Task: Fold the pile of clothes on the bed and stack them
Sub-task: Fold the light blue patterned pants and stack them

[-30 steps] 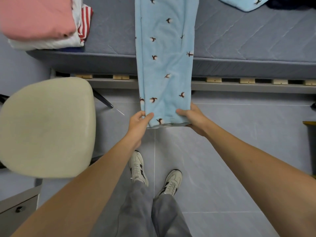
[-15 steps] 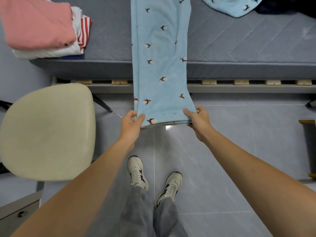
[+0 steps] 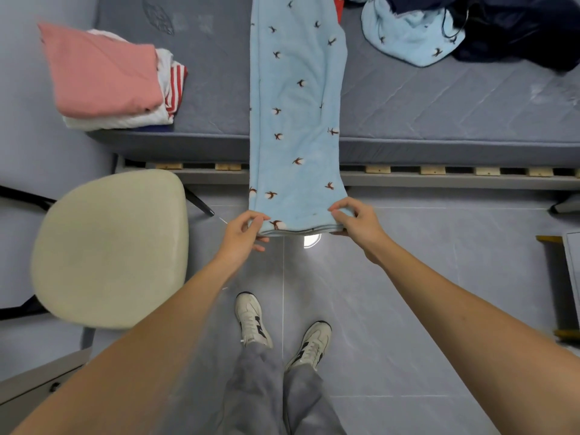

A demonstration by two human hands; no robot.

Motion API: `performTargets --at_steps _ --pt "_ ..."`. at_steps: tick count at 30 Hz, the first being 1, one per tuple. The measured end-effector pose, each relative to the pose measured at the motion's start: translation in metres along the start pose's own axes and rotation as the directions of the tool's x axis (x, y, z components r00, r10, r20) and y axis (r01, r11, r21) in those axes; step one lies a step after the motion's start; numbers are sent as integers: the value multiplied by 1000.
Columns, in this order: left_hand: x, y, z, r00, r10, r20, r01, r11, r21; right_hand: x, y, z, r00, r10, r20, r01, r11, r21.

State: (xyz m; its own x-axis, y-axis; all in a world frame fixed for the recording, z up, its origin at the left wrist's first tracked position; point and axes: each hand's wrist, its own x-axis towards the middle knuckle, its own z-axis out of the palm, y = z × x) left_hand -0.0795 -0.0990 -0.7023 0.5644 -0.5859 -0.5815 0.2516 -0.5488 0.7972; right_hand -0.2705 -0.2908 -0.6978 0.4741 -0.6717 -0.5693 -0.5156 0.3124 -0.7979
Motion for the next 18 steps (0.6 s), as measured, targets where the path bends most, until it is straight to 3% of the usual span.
performTargets --at_steps 9,18 --pt "32 93 4 991 -107 -82 95 986 -135 32 -69 -30 997 67 25 -69 988 138" --pt "111 157 15 991 -133 -14 124 951 -283 110 -131 -48 983 171 74 -186 913 363"
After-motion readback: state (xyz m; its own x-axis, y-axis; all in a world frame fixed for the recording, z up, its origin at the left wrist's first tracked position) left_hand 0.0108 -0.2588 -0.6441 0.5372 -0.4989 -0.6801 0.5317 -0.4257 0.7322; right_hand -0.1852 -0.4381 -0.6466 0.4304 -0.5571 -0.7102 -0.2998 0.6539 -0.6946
